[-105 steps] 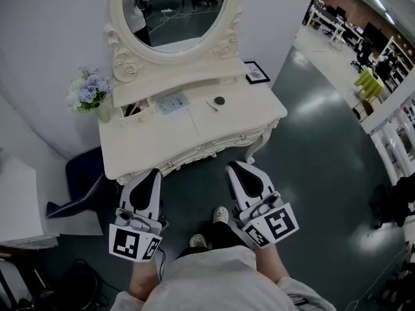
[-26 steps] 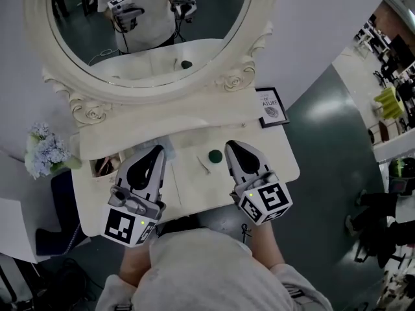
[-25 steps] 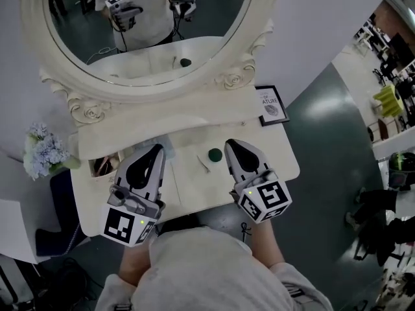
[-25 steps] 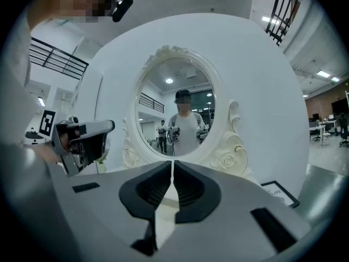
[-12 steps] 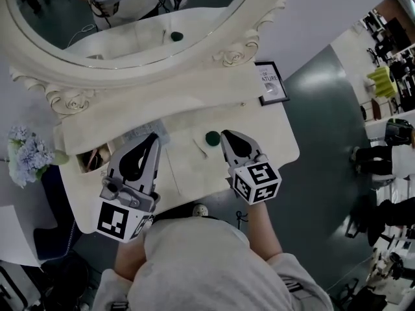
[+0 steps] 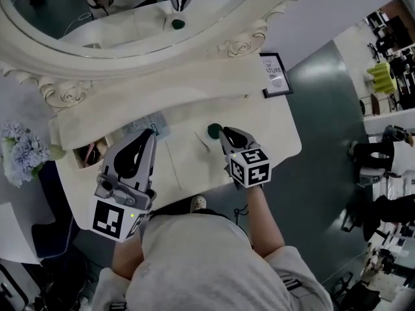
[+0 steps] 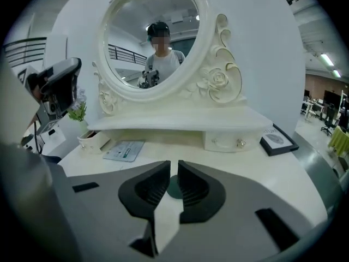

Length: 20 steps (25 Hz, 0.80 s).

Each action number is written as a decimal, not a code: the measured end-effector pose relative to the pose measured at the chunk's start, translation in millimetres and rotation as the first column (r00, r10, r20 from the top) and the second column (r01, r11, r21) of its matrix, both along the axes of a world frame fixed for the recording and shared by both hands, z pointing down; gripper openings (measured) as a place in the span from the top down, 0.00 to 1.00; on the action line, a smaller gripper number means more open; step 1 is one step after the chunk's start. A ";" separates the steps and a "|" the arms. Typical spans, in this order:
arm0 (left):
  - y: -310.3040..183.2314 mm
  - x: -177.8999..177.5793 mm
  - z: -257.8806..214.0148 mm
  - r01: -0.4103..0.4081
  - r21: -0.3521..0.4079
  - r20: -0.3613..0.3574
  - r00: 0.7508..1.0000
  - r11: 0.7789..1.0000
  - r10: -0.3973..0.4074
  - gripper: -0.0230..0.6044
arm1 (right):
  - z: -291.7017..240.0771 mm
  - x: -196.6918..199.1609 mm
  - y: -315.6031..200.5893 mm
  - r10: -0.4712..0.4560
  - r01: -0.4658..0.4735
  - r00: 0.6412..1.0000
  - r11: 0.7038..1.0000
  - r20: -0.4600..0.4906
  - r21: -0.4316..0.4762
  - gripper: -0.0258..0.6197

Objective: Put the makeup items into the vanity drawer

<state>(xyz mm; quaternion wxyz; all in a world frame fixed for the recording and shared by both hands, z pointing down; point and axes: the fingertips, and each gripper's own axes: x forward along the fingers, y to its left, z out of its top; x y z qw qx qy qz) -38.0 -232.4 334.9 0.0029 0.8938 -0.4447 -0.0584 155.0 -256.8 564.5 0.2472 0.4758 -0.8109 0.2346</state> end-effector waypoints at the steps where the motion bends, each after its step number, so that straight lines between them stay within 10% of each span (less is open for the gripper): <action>1: 0.4 -1.7 1.2 0.003 -0.002 0.002 1.000 1.000 -0.003 0.94 | 5.7 1.1 0.1 0.002 -0.002 1.000 1.000 -0.006 -0.014 0.91; 20: 2.9 -29.2 10.9 0.063 -0.033 0.014 0.998 0.997 -0.063 0.94 | 79.2 3.7 -3.1 0.012 -0.030 0.996 0.977 -0.087 -0.209 0.66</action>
